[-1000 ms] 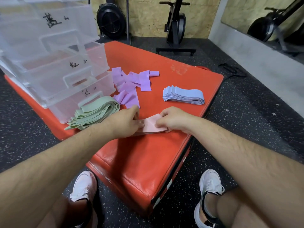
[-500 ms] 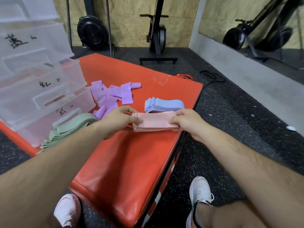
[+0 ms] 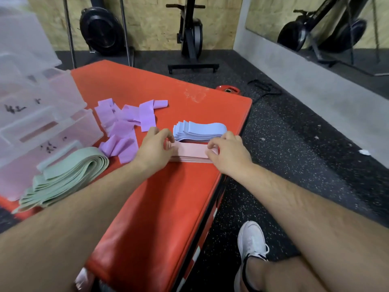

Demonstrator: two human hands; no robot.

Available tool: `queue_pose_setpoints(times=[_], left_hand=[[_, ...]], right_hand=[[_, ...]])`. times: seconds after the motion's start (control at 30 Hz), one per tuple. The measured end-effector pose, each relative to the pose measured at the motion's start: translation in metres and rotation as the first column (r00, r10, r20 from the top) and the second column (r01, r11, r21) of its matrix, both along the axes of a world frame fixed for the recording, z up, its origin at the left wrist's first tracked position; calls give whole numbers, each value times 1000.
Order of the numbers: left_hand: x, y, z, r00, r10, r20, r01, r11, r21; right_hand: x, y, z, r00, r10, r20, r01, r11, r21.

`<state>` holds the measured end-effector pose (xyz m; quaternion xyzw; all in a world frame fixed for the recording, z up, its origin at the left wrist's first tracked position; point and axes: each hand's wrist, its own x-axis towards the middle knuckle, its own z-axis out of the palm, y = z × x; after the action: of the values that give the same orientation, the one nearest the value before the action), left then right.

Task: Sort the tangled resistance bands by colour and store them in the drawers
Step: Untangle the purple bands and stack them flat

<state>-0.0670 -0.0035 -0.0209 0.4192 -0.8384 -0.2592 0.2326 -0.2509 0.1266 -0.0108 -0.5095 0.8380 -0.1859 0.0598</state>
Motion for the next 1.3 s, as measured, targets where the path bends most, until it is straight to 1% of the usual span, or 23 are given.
queue_pose_setpoints(times=[0.07,0.13,0.27,0.4,0.47,0.53,0.63,0.7,0.83,0.97,1.0,1.07,1.13,1.2,1.23,1.3], left_hand=[[0,2,-3,997,-52,52,55,996,-67],[1,4,-2,997,-41,62,46,996,-77],[9,8,8,998,-48,42,53,990,-128],[31,6,22,998,-36,42,44,979,-201],[46,-1,29,998,-2,56,15,971,-239],[64,-9,35,992,63,107,-31,959,-283],[90,-21,41,941,209,267,-101,924,-368],[105,-28,43,888,266,374,-119,920,-373],[122,-37,46,816,261,516,-91,939,-331],[123,-43,44,783,243,572,-46,940,-337],[122,-45,44,795,239,558,-46,940,-338],[121,-47,48,852,224,473,-65,942,-328],[118,-44,57,931,184,316,-88,952,-295],[115,-39,68,986,107,125,-71,962,-265],[114,-36,73,997,59,46,-45,964,-261],[112,-30,83,998,-9,-63,-10,955,-296]], right_hand=[[0,3,2,1000,13,1,-13,1000,18],[3,5,6,998,17,-54,-15,999,34],[14,3,19,991,2,-137,-8,999,-44],[47,-19,29,983,82,-163,-107,983,-151],[72,-35,32,979,133,-152,-161,969,-190],[99,-54,32,976,177,-126,-199,960,-196],[134,-81,24,957,279,-74,-287,946,-152],[150,-94,18,941,336,-41,-339,932,-130],[163,-114,7,919,393,11,-393,919,-37],[163,-118,3,906,416,82,-422,902,93],[161,-118,3,906,412,95,-420,904,82],[156,-119,7,906,405,126,-404,914,-30],[150,-120,13,898,404,173,-379,911,-163],[145,-118,24,881,409,237,-353,903,-246],[142,-114,31,868,419,265,-344,894,-286],[137,-102,48,830,453,326,-326,868,-376]])
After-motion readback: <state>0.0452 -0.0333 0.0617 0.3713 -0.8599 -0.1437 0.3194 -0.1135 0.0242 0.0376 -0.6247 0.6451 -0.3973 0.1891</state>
